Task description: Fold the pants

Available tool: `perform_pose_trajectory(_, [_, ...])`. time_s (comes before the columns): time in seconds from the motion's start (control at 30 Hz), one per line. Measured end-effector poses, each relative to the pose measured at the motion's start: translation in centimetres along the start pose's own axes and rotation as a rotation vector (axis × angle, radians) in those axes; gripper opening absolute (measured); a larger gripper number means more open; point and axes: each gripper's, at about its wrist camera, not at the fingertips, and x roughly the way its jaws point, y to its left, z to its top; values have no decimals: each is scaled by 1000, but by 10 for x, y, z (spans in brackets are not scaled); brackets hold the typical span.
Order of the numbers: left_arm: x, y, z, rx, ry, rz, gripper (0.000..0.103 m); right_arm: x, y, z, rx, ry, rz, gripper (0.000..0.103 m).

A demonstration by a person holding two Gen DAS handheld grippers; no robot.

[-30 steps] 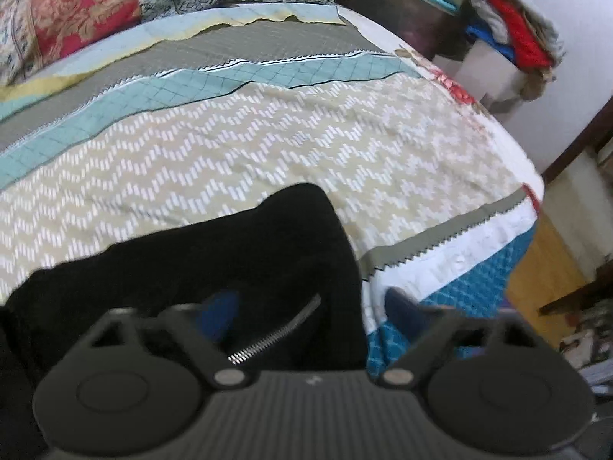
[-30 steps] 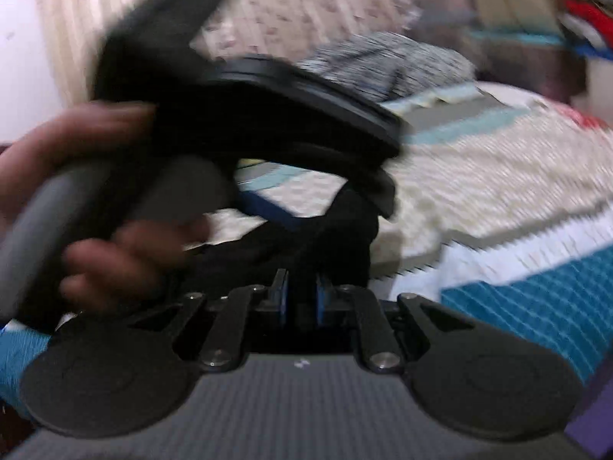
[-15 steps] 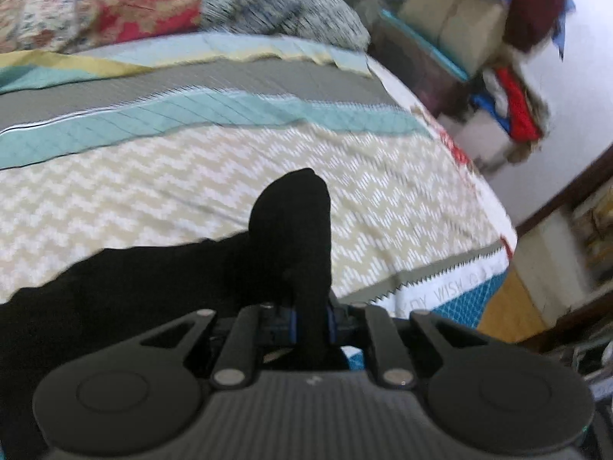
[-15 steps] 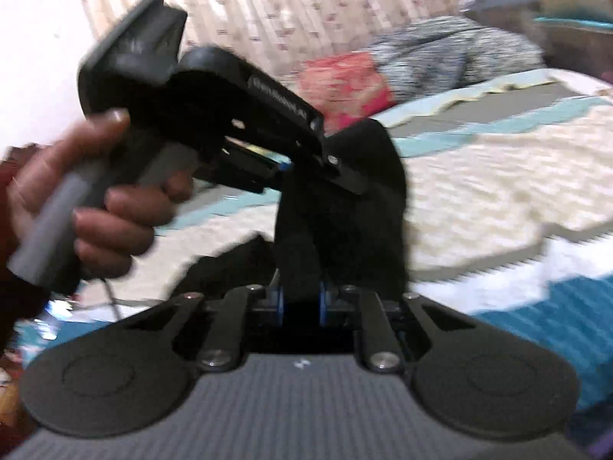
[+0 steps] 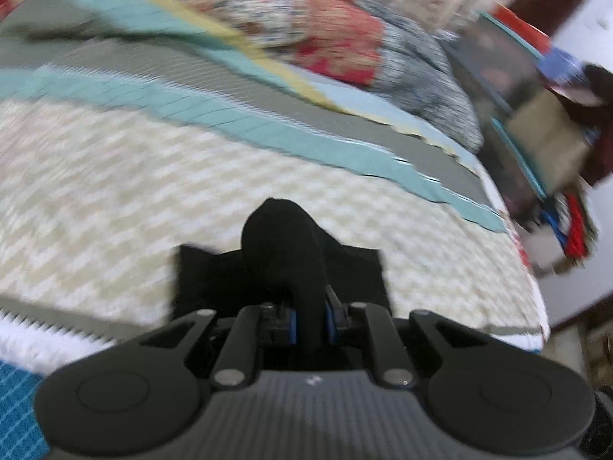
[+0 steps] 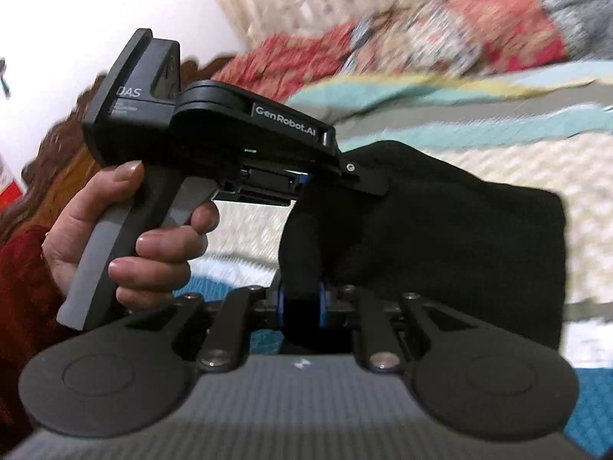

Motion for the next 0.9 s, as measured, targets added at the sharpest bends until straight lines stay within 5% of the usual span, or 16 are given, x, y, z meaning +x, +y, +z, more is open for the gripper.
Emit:
perform_pose_trajectory(0.2, [30, 55, -21, -86, 32, 68, 16, 62, 1, -10, -38, 169, -37, 28])
perform_pose_trajectory(0.3, [41, 64, -32, -97, 38, 122, 36, 68, -6, -13, -12, 216, -17, 43])
perform_pose_trajectory(0.47, [24, 69, -38, -115, -12, 119, 54, 14, -16, -9, 58, 88, 54, 57])
perform_pose_trajectory(0.53, [12, 71, -43, -100, -40, 116, 61, -10, -34, -9, 90, 17, 17, 58])
perform_pose_trajectory(0.67, [-2, 78, -57, -88, -57, 71, 92, -57, -84, -26, 248, -51, -97, 63])
perform_pose_trajectory(0.8, [5, 83, -71, -123, -18, 0, 97, -81, -127, -50, 457, -78, -175, 73])
perform_pose_trajectory(0.9, [15, 87, -83, -166, 18, -18, 97, -81, -123, -57, 519, -71, -185, 74])
